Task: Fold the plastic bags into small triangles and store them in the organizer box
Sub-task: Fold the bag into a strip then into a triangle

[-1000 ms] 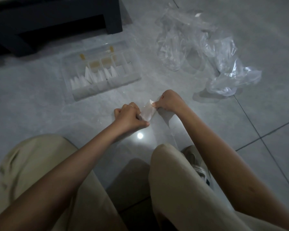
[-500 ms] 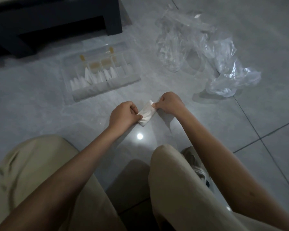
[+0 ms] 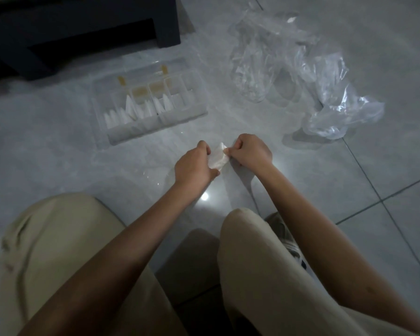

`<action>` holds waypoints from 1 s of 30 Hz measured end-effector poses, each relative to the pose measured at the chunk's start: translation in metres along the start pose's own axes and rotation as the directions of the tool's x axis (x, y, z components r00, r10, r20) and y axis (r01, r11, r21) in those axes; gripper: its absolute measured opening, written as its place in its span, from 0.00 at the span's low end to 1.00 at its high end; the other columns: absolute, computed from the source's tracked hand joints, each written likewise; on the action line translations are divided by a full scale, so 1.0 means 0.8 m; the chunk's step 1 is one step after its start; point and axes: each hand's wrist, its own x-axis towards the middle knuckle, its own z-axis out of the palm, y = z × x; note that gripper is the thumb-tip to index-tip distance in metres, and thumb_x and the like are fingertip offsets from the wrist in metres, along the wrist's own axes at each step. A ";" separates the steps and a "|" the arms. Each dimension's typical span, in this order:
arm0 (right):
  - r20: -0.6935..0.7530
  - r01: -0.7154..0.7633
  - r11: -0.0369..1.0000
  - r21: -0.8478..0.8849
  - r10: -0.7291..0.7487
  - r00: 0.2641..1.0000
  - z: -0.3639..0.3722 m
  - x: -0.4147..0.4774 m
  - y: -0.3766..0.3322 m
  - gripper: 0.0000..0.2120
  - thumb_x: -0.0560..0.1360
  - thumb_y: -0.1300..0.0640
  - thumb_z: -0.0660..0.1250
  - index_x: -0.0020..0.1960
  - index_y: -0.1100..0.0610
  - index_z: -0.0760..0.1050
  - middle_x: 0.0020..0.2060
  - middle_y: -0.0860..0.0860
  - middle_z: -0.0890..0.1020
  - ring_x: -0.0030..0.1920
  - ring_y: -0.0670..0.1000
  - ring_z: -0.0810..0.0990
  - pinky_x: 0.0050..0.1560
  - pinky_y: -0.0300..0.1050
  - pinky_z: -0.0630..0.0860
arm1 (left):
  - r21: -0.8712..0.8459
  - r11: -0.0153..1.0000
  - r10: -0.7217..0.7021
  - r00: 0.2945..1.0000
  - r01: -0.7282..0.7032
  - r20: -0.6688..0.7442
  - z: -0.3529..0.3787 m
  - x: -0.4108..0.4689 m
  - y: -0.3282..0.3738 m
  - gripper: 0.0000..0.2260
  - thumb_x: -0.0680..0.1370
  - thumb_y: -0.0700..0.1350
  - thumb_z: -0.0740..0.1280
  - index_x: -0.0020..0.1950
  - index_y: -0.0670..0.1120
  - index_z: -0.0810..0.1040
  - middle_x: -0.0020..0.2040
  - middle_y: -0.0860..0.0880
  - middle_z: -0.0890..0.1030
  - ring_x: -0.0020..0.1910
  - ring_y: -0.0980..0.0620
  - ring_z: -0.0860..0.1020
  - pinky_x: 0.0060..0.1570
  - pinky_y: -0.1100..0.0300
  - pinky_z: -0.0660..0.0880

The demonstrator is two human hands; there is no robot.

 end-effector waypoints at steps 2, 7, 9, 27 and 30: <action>-0.042 0.005 1.000 0.011 -0.005 0.999 0.004 -0.004 0.002 0.14 0.75 0.49 0.69 0.35 0.50 0.67 0.33 0.45 0.75 0.37 0.49 0.75 0.31 0.41 0.64 | 0.027 0.999 0.025 1.000 -0.025 0.003 0.001 0.000 -0.001 0.20 0.71 0.47 0.75 0.58 0.45 0.72 0.53 0.47 0.80 0.51 0.46 0.79 0.43 0.56 0.70; -0.071 -0.001 1.000 0.023 0.002 0.997 0.007 -0.008 0.000 0.11 0.75 0.49 0.69 0.38 0.49 0.70 0.35 0.43 0.75 0.39 0.47 0.75 0.31 0.39 0.64 | 0.011 1.000 -0.021 1.000 0.021 0.012 -0.005 -0.007 -0.012 0.17 0.68 0.48 0.77 0.52 0.45 0.76 0.49 0.48 0.80 0.46 0.48 0.77 0.41 0.57 0.68; -0.072 -0.002 1.000 0.019 0.003 0.997 0.007 -0.009 0.000 0.11 0.75 0.49 0.69 0.38 0.49 0.70 0.36 0.43 0.76 0.39 0.47 0.75 0.31 0.39 0.63 | -0.059 0.995 -0.080 0.996 0.082 0.043 -0.009 -0.006 -0.019 0.17 0.66 0.46 0.79 0.48 0.45 0.77 0.46 0.48 0.80 0.44 0.48 0.77 0.40 0.58 0.69; -0.127 -0.054 0.880 0.471 0.128 0.984 0.012 -0.028 0.003 0.11 0.73 0.48 0.72 0.48 0.52 0.74 0.40 0.46 0.78 0.43 0.48 0.78 0.43 0.42 0.72 | -0.408 0.908 -0.097 0.995 0.092 0.008 -0.007 0.033 0.012 0.06 0.70 0.40 0.74 0.39 0.48 0.79 0.37 0.51 0.80 0.41 0.51 0.81 0.43 0.58 0.76; -0.020 -0.037 0.683 0.729 0.076 0.997 0.007 -0.056 -0.007 0.17 0.72 0.57 0.74 0.56 0.59 0.73 0.43 0.51 0.80 0.44 0.51 0.80 0.49 0.45 0.76 | -0.694 0.720 -0.073 0.996 0.017 -0.051 -0.014 0.009 0.005 0.09 0.70 0.36 0.75 0.39 0.47 0.78 0.35 0.51 0.80 0.34 0.60 0.78 0.39 0.67 0.76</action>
